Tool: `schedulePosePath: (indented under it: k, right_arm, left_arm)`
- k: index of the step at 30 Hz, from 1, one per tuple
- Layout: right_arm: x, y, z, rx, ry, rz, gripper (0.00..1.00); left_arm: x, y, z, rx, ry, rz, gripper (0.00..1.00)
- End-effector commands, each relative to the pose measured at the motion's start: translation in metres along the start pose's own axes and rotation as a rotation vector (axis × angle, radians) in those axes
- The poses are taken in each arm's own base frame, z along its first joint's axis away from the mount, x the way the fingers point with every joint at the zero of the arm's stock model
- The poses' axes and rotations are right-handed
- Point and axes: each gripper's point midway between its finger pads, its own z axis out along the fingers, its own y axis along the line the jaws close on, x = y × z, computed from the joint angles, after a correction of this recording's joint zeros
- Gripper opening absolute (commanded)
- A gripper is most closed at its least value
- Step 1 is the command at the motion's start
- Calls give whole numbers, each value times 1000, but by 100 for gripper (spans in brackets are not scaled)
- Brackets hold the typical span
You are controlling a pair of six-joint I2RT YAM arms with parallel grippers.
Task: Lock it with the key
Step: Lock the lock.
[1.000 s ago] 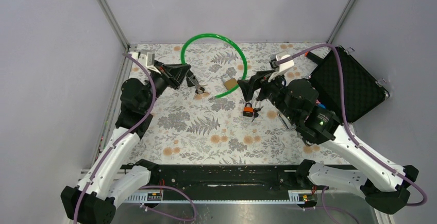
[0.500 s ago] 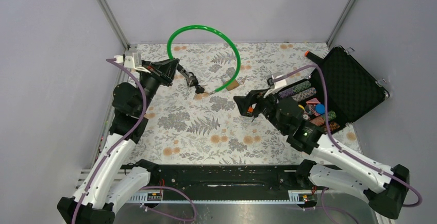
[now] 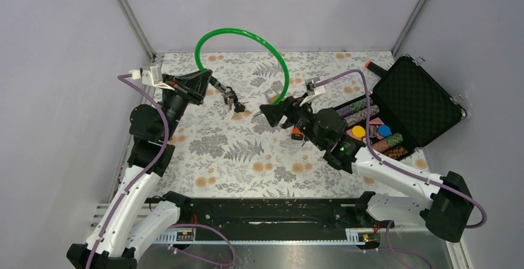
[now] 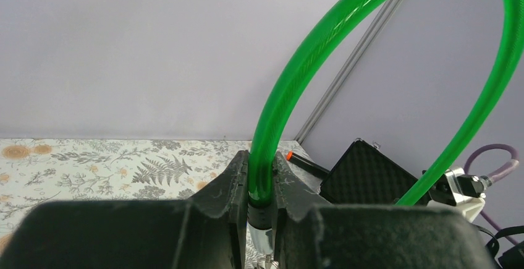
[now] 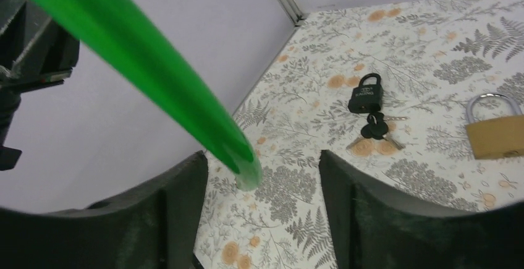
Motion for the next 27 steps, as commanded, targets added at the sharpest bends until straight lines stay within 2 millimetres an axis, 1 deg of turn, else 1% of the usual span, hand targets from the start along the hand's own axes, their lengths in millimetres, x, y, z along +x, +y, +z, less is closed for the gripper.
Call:
schedulePosePath:
  k: [1,6,9,12,14,19,23,27]
  right_arm:
    - [-38,36,11,-108,-106,92,64]
    - [-37,46,13,-155,-82,78,27]
    - [-40,50,12,-169,-82,57,12]
    - [-47,53,8,-174,-87,26,0]
    - [-54,58,4,-186,-93,5,0]
    - [-80,70,-8,-209,-141,-37,0]
    - [-99,86,-14,-254,-170,-65,0]
    - [-112,100,-19,-297,-188,-89,0]
  left_arm:
    - [-57,-32,-5,86,-178,-24,0]
    - [-57,-33,-6,90,-170,-40,0]
    - [-52,-33,-5,88,-150,-59,0]
    - [-39,-32,-2,89,-93,-83,0]
    - [-28,-29,0,81,-46,-108,0]
    - [4,-27,0,96,56,-201,0]
    - [29,-37,-2,164,141,-345,0]
    - [46,-46,-3,214,213,-503,0]
